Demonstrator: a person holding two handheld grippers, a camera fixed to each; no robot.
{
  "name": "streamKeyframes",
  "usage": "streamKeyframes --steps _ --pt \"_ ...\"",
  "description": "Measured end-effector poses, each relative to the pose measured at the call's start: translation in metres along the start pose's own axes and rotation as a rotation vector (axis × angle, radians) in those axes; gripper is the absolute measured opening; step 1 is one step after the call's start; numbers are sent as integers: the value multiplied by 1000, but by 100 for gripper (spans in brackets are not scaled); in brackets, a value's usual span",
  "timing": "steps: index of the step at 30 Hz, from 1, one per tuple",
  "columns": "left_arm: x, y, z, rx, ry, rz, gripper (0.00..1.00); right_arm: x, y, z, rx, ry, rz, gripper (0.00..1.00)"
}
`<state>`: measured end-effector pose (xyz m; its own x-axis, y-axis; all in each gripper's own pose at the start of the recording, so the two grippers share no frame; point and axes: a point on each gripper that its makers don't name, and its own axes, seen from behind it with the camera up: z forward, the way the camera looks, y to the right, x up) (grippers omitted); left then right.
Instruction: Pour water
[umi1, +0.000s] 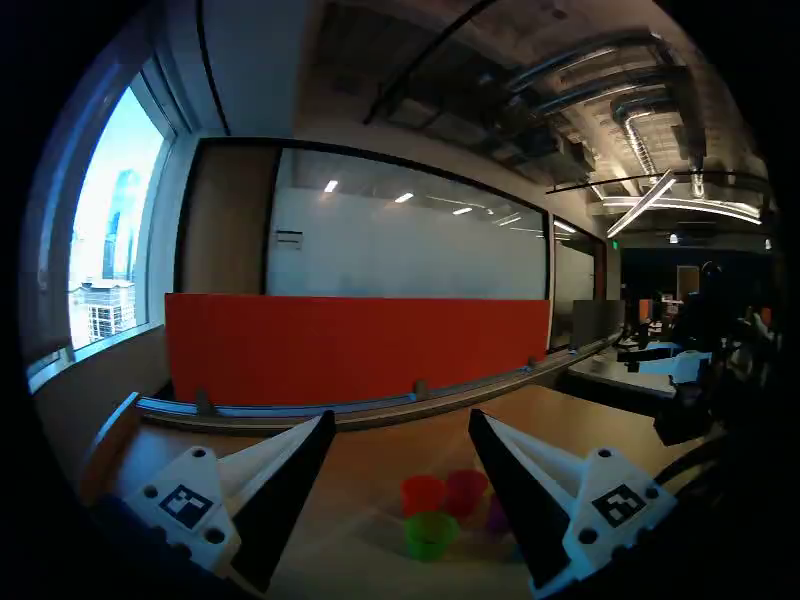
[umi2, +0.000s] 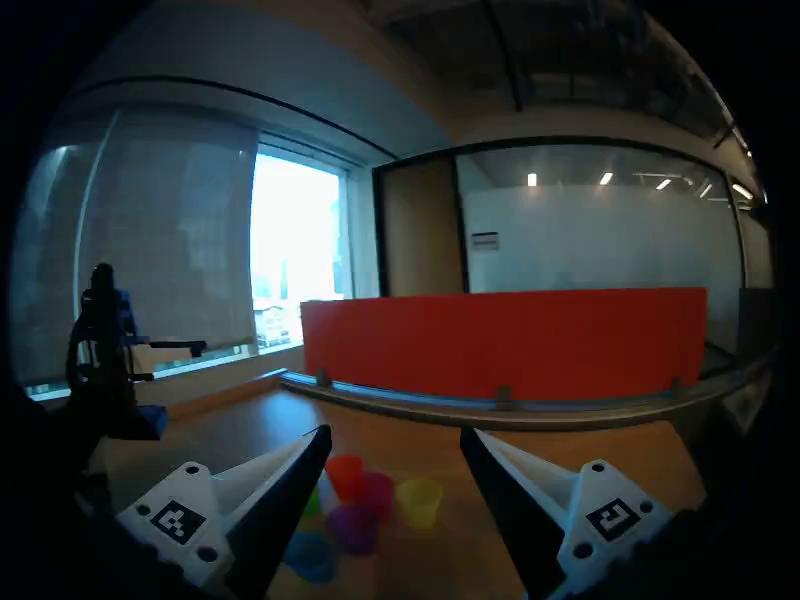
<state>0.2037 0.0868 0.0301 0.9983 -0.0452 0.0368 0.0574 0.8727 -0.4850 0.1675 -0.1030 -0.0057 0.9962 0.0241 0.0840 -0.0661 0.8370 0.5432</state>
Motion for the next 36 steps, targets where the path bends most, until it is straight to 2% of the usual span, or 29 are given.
streamKeyframes --steps 5,9,15,27,36 --pt "3 18 6 -99 -7 -1 99 3 -28 0 136 -5 21 99" --pt "5 27 11 -148 -1 1 99 3 -39 1 192 -17 29 99" --pt "4 32 15 -191 -4 -13 99 1 -44 5 212 -33 15 99" --pt "-11 29 23 -214 -64 47 99 -8 -55 7 266 -80 -16 99" --pt "-29 28 28 -243 -134 82 99 -26 -54 7 296 -161 -49 99"
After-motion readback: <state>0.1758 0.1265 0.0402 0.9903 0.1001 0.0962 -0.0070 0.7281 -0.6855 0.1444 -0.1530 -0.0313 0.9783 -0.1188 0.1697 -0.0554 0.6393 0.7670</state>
